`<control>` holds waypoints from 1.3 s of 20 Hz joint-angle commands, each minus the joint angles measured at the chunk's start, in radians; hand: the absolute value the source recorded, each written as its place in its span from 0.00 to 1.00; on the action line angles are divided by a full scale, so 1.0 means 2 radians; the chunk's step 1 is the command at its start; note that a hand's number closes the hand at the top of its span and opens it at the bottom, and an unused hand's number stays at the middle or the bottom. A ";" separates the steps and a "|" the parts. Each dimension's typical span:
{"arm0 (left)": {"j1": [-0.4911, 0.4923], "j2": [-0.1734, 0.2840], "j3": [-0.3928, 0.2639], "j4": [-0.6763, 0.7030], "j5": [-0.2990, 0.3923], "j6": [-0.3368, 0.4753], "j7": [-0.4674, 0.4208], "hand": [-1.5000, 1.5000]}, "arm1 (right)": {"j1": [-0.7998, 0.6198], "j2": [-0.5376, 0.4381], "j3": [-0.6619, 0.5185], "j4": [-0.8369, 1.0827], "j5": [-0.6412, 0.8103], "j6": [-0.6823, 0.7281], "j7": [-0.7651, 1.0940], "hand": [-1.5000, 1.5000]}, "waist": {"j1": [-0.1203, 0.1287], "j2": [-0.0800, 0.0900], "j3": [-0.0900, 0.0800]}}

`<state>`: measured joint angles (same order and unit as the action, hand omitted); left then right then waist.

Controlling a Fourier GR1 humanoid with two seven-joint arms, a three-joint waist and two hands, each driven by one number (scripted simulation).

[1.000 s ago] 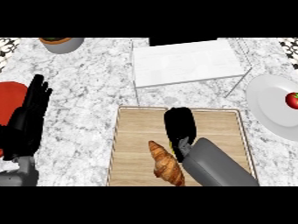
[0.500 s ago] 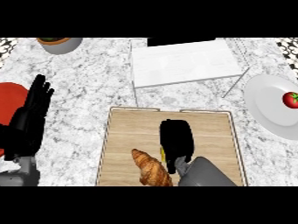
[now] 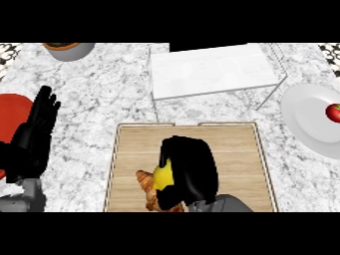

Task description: Pick the lemon from the tray and place it in the tiered shelf

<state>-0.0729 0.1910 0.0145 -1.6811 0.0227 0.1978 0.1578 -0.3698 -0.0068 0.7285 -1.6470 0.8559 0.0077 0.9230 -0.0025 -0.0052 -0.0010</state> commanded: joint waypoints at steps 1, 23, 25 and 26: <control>-0.005 -0.006 -0.003 0.008 0.000 0.001 0.007 0.50 | -0.020 0.003 -0.016 -0.089 0.003 -0.032 0.052 1.00 | -0.003 0.000 0.000; -0.017 -0.011 0.015 0.012 -0.005 -0.013 -0.001 0.50 | -0.167 0.003 -0.243 -0.067 0.066 0.032 0.053 1.00 | 0.003 0.003 0.000; 0.011 -0.013 0.003 -0.032 -0.010 -0.015 0.014 0.50 | -0.119 0.003 -0.244 -0.031 0.073 -0.029 0.001 1.00 | 0.005 0.003 0.001; 0.028 -0.008 0.009 -0.017 0.001 -0.031 -0.010 0.50 | -0.155 -0.007 -0.286 0.018 0.056 -0.029 -0.024 1.00 | 0.008 0.004 0.000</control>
<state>-0.0502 0.1741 0.0334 -1.7042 0.0172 0.1587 0.1513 -0.6469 -0.0192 0.2397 -1.7621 0.9741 0.0383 0.9568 0.0063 0.0006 -0.0001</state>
